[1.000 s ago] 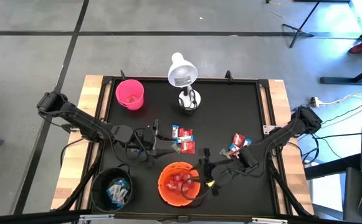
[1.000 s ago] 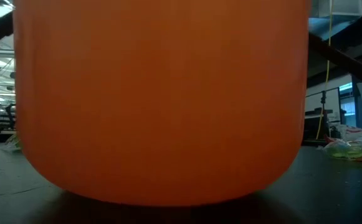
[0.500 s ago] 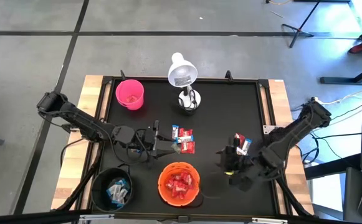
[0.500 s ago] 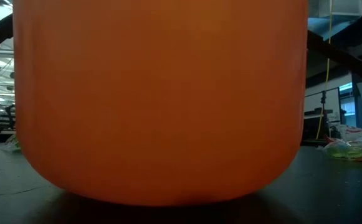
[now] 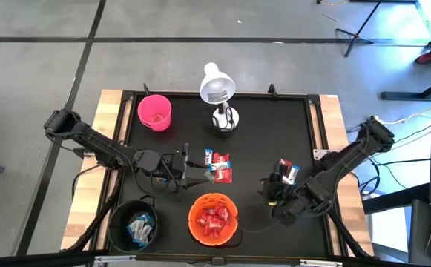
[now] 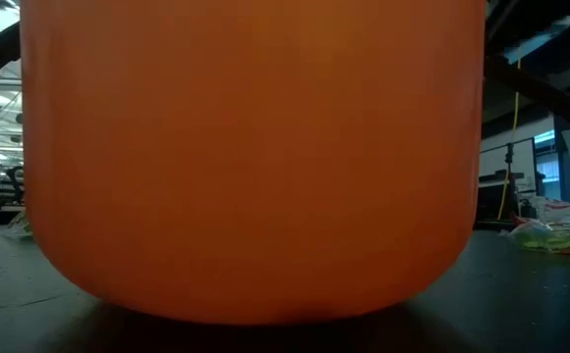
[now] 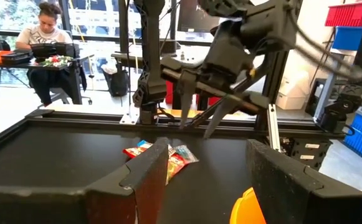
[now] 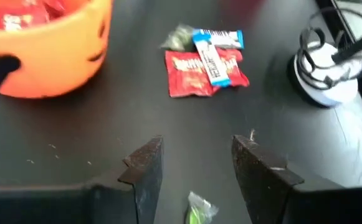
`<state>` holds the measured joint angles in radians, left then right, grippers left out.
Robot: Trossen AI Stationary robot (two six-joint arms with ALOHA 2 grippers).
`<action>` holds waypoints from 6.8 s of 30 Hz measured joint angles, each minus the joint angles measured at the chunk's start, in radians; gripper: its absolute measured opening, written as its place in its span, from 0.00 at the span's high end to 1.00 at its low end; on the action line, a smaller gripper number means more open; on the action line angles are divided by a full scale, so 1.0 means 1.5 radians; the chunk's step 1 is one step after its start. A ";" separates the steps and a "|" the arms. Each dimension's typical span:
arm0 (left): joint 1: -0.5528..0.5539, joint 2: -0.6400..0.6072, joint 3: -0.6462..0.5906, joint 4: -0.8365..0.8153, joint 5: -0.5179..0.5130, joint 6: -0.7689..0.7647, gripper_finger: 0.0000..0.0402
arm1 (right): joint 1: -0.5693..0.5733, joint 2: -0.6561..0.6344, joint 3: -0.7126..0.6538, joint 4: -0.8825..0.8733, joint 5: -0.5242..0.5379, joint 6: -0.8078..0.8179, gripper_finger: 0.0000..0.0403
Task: Sort candy
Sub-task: Put the white candy into the black bucket
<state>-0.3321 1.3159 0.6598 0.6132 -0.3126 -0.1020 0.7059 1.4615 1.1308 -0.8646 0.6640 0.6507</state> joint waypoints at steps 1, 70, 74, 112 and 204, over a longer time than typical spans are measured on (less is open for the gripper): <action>0.000 0.000 0.000 0.000 0.000 0.000 0.49 | 0.000 -0.005 -0.010 0.000 0.001 0.008 0.54; 0.238 -0.035 0.000 -0.244 0.027 -0.020 0.49 | -0.497 0.255 -0.134 0.577 -0.553 -0.489 0.77; 0.237 -0.035 0.000 -0.240 0.026 -0.020 0.49 | -0.497 0.245 -0.135 0.569 -0.539 -0.487 0.78; 0.031 -0.031 0.101 -0.371 -0.118 0.327 0.49 | -0.400 0.034 -0.099 0.539 -0.490 -0.379 0.73; -0.321 -0.205 0.351 -1.171 0.138 -0.641 0.95 | -0.229 -0.079 0.007 0.344 -0.373 -0.311 0.37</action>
<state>-0.8131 1.0077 1.1862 -1.1435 -0.1060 -1.0640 0.3629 1.3434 1.1419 -0.3485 0.1047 0.1844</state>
